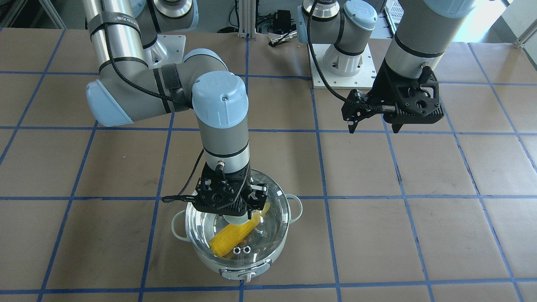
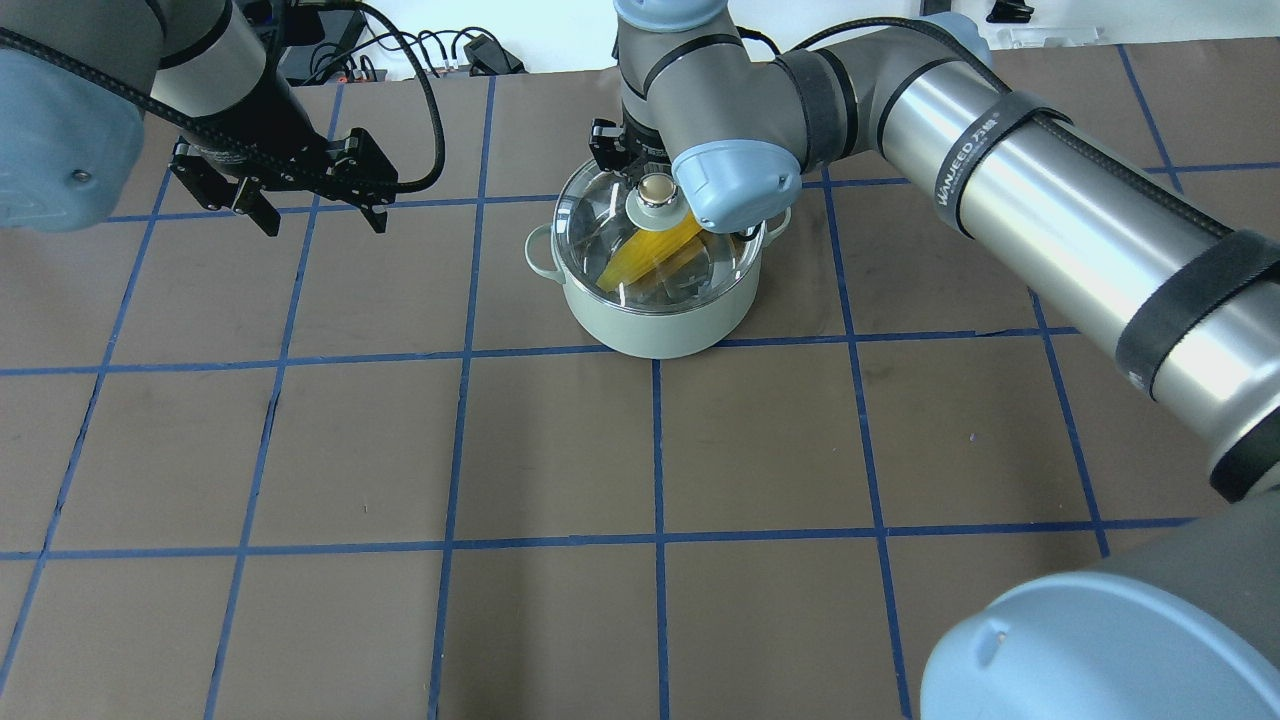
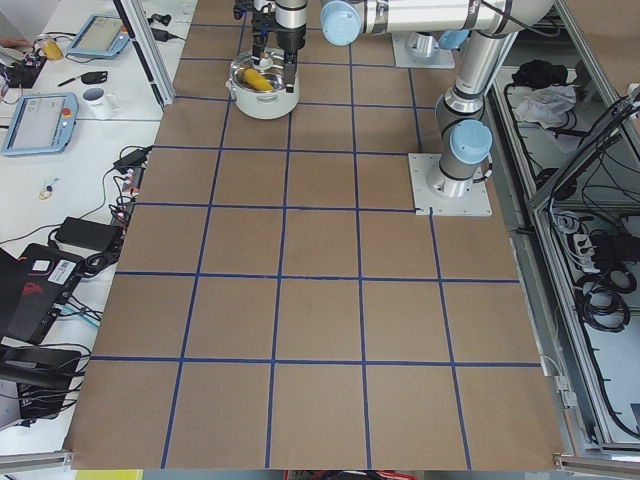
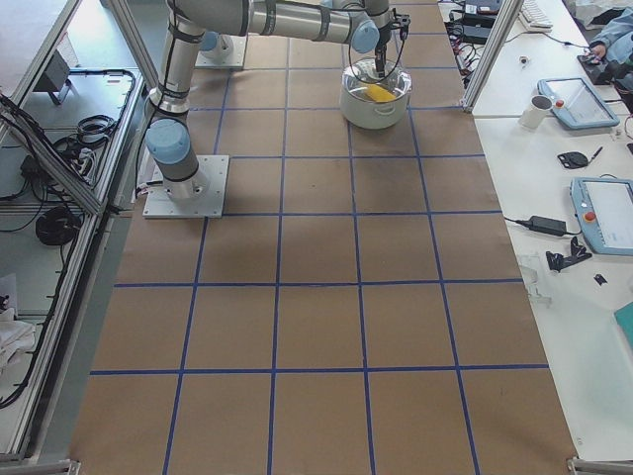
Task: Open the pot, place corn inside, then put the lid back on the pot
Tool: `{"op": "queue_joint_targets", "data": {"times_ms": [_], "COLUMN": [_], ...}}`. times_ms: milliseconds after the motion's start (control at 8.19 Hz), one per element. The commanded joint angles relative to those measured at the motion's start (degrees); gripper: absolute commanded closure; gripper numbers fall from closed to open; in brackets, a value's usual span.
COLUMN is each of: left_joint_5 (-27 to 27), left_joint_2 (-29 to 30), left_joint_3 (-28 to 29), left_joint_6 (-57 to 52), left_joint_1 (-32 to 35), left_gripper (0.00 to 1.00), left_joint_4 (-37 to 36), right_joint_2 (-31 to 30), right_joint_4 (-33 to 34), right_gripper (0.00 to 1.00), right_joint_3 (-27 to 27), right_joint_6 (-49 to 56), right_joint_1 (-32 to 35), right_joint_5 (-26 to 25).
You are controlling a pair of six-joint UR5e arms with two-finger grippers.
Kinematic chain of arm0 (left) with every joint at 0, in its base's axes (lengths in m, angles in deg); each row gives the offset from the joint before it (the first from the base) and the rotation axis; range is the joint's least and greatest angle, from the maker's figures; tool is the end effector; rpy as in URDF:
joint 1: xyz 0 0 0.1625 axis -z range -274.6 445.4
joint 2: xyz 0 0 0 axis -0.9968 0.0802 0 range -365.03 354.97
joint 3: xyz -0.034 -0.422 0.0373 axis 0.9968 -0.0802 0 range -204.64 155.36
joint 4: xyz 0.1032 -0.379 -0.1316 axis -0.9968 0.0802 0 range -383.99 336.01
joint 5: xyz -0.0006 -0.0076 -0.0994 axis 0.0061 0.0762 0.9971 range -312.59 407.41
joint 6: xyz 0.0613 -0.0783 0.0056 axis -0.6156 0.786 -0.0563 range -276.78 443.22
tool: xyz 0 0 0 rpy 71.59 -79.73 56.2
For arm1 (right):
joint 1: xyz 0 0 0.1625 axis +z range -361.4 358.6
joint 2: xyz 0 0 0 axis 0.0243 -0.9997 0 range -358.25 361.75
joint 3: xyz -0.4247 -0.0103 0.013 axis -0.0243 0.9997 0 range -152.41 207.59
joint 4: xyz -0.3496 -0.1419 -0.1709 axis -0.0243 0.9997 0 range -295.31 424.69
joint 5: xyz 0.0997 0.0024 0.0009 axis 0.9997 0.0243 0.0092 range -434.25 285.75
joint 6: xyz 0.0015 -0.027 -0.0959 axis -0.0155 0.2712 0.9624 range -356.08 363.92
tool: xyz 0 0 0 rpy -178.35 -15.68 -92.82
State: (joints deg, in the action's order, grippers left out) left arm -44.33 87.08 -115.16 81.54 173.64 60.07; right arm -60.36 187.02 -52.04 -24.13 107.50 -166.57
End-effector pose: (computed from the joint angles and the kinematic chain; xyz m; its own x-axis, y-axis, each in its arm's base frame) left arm -0.1144 -0.5165 0.4755 -0.9995 -0.0033 -0.0321 -0.0014 0.9984 -0.0567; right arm 0.3473 -0.6153 0.3494 -0.9845 0.1531 -0.0856 0.1697 0.9548 -0.2441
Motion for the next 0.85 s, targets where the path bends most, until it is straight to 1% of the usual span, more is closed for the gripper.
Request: {"op": "queue_joint_targets", "data": {"times_ms": [0, 122, 244, 366, 489, 611, 733], "left_joint_5": [-0.02, -0.02, -0.02, -0.02, 0.07, -0.02, -0.02], "left_joint_2": [0.08, 0.08, 0.08, 0.08, 0.17, 0.17, 0.17], "left_joint_3": [0.0, 0.0, 0.0, 0.0, 0.0, 0.0, 0.0], "left_joint_6": [0.01, 0.01, 0.01, 0.01, 0.01, 0.01, 0.01], "left_joint_1": [0.0, 0.0, 0.0, 0.0, 0.0, 0.0, 0.0], "left_gripper": [0.0, 0.0, 0.0, 0.0, 0.0, 0.0, 0.0], "left_joint_4": [-0.03, 0.05, 0.05, -0.03, -0.03, -0.03, -0.03], "right_joint_2": [-5.01, -9.3, -14.82, -21.23, -26.95, -30.23, -30.61], "right_joint_4": [-2.96, -9.68, -17.41, -22.18, -27.45, -33.77, -36.18], "right_gripper": [0.0, 0.0, 0.0, 0.0, 0.0, 0.0, 0.0], "right_joint_3": [-0.17, -0.61, -2.27, -4.28, -4.83, -4.92, -5.01], "right_joint_6": [0.45, 4.45, 8.84, 11.24, 16.66, 20.71, 21.36], "right_joint_1": [-1.13, -2.27, -4.64, -8.49, -12.7, -14.92, -15.29], "right_joint_5": [-0.05, -0.23, -0.4, -0.14, 0.3, 0.56, 0.74]}}
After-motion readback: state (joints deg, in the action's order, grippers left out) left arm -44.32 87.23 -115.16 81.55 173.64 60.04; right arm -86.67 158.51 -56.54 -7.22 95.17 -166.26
